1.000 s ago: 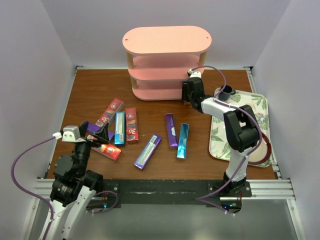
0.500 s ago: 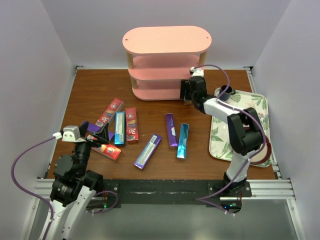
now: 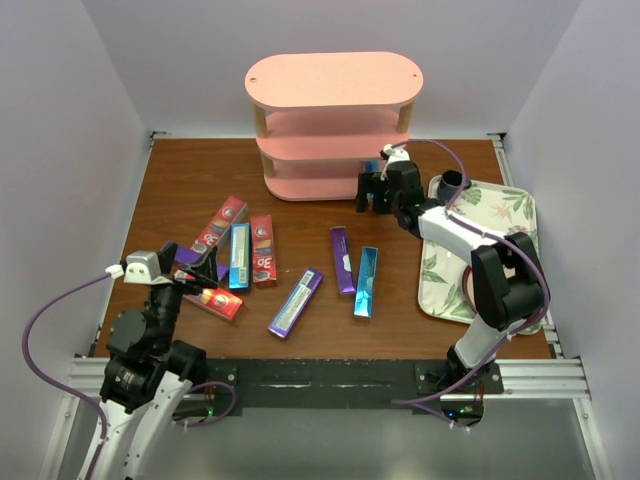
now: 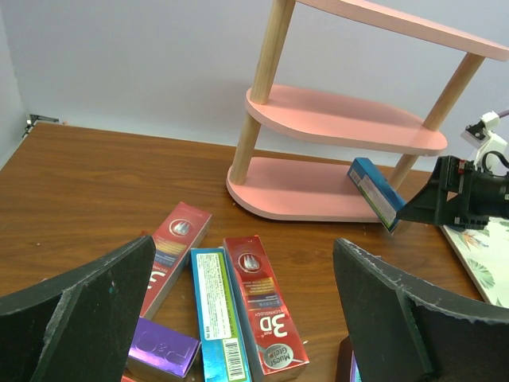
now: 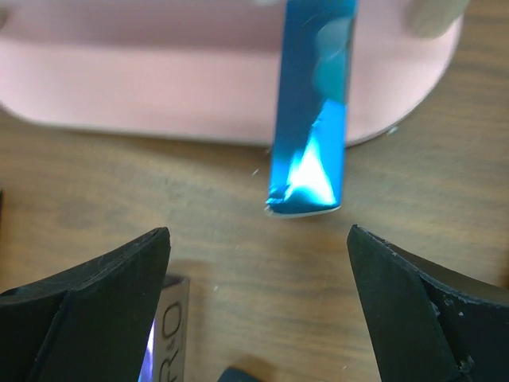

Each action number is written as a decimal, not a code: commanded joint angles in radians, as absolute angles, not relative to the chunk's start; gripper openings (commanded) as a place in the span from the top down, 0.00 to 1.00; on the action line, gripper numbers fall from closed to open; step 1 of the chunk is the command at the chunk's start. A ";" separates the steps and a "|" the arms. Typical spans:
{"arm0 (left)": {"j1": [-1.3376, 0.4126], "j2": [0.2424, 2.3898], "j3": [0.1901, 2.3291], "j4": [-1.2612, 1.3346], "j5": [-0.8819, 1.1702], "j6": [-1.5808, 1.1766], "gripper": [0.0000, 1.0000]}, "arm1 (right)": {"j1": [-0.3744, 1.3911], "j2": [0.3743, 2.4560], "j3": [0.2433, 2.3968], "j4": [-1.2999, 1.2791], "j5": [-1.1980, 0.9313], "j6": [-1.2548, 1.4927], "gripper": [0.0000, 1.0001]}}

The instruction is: Place and organize the toothpastes onto the shelf

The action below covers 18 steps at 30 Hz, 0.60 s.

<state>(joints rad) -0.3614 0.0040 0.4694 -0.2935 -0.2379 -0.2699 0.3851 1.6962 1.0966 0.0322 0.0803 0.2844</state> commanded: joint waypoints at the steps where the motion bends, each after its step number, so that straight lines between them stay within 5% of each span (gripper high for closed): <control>1: -0.367 -0.138 0.474 -0.249 -0.225 -0.259 0.01 | 0.383 1.707 1.091 0.043 -0.035 0.295 0.02; 18: -0.367 -0.132 0.472 -0.247 -0.225 -0.256 0.01 | 0.383 1.819 1.158 0.124 -0.083 0.287 0.01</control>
<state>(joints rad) -0.3614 0.0040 0.4694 -0.2932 -0.2379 -0.2695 0.3851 1.8267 1.0996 0.0555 -0.0639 0.2874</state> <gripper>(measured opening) 0.991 0.985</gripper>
